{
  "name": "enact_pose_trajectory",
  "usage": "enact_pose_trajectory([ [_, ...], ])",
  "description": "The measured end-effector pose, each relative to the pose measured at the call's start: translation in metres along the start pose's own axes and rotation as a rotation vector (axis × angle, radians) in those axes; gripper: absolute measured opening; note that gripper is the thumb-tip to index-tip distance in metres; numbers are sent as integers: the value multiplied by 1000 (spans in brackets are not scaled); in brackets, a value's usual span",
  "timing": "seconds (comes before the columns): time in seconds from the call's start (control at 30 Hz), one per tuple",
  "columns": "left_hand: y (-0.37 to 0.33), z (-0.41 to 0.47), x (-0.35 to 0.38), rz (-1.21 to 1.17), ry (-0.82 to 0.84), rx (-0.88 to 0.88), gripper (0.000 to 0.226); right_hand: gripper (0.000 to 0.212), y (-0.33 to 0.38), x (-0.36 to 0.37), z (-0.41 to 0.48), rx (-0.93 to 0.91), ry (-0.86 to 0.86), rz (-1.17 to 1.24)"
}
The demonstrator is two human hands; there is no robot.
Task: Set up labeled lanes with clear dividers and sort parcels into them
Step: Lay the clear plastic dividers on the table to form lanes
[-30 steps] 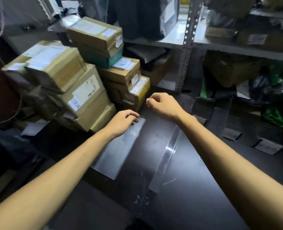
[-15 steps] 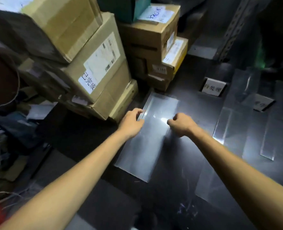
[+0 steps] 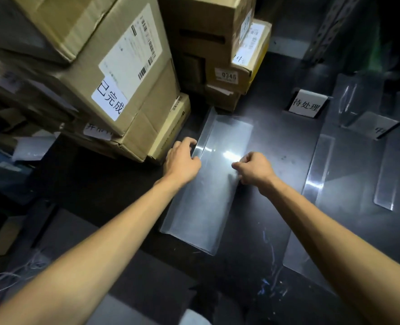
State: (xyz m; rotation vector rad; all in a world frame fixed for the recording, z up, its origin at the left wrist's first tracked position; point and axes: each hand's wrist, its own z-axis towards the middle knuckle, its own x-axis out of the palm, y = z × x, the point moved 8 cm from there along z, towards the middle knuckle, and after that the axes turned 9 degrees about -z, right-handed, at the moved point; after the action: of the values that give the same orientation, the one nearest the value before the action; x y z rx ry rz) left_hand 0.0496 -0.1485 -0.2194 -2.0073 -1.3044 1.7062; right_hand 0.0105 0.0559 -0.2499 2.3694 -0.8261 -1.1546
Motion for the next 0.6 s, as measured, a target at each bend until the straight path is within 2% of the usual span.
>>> enact_pose_trajectory([
  [0.17,-4,-1,-2,10,43,2,44,7,43,-22,-26,-118,-24,122],
  [0.3,-11,-8,-5,6,57,17,45,11,71,-34,-45,-194,-62,77],
  [0.4,-24,-18,-9,22,74,69,43,6,68,-49,-55,-206,-60,71],
  [0.5,-44,-26,-7,-24,108,79,39,24,62,-73,-69,-234,-40,63],
  [0.6,-67,-34,0,-129,122,35,38,24,54,-107,-87,-261,-61,119],
])
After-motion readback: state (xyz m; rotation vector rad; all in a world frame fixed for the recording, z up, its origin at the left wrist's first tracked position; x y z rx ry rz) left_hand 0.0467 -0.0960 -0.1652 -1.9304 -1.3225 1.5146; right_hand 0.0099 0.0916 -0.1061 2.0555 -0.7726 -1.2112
